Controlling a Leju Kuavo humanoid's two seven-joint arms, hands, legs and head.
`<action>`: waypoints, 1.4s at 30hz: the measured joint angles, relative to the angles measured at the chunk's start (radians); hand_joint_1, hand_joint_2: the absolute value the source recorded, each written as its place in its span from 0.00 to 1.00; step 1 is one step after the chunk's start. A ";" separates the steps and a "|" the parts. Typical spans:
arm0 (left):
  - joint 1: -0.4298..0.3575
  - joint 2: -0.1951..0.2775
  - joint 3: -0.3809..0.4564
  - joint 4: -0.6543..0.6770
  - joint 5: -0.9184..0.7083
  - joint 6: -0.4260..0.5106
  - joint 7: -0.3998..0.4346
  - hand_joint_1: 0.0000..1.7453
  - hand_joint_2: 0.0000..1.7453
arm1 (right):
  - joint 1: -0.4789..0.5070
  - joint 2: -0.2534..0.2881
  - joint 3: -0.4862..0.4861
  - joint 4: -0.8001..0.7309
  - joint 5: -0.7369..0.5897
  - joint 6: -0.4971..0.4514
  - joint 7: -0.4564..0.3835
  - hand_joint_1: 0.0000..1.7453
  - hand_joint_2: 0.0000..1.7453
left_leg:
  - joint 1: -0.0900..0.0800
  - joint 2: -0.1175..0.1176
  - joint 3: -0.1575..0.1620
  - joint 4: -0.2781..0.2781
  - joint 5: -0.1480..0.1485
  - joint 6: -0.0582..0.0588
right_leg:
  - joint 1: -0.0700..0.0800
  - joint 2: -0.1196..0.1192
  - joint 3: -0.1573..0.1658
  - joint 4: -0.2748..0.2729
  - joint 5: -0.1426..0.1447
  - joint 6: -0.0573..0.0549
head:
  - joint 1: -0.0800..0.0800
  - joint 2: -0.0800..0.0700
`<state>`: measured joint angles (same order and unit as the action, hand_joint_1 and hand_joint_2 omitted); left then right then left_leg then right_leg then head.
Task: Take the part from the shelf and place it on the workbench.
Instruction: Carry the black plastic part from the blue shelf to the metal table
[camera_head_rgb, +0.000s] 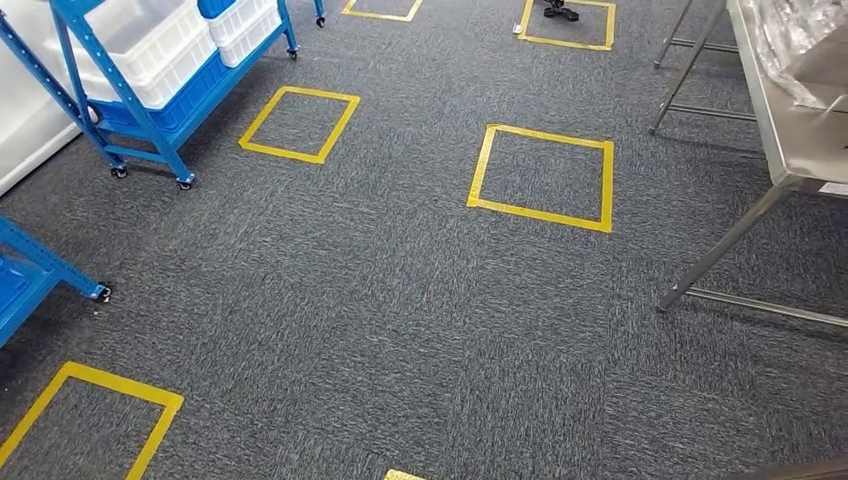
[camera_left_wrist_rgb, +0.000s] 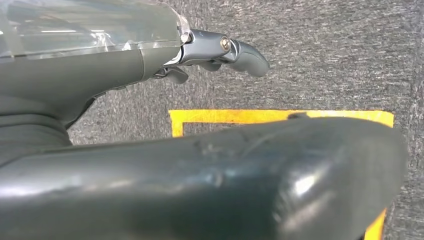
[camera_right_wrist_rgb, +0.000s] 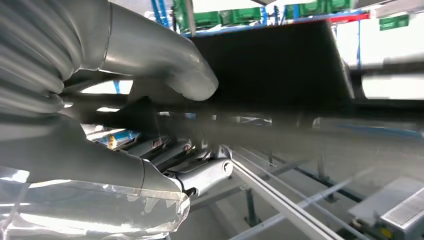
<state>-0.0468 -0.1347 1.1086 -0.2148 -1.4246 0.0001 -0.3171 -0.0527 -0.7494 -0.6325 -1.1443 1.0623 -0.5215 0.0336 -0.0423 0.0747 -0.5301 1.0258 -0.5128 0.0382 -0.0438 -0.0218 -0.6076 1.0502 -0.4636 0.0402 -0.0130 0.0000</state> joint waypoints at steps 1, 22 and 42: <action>0.000 0.000 0.000 0.000 0.000 0.000 0.000 0.00 0.00 | 0.000 0.000 0.000 0.000 -0.001 0.000 0.000 1.00 1.00 | 0.003 -0.010 -0.005 0.015 -0.013 -0.005 | -0.001 0.007 -0.002 -0.001 0.002 -0.006 | 0.000 0.000; 0.004 -0.003 0.000 0.000 -0.001 0.002 -0.002 0.00 0.00 | 0.004 0.001 -0.001 0.007 -0.005 -0.003 -0.001 1.00 1.00 | 0.009 -0.044 0.013 -0.051 0.039 0.036 | 0.004 0.029 -0.128 0.234 -0.095 0.021 | 0.002 0.000; 0.004 -0.005 0.000 0.000 -0.012 0.008 -0.004 0.00 0.00 | 0.019 0.047 -0.016 0.002 -0.006 -0.017 -0.036 1.00 1.00 | 0.013 -0.114 -0.007 0.032 -0.001 0.009 | 0.012 0.086 -0.009 -0.009 0.020 -0.019 | -0.001 0.000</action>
<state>-0.0425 -0.1396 1.1088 -0.2148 -1.4363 0.0077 -0.3211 -0.0333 -0.7022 -0.6481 -1.1424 1.0563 -0.5385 -0.0022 -0.0289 -0.0397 -0.5372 1.0574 -0.5139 0.0477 -0.0316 0.0644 -0.6165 1.0408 -0.4440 0.0208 -0.0136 0.0000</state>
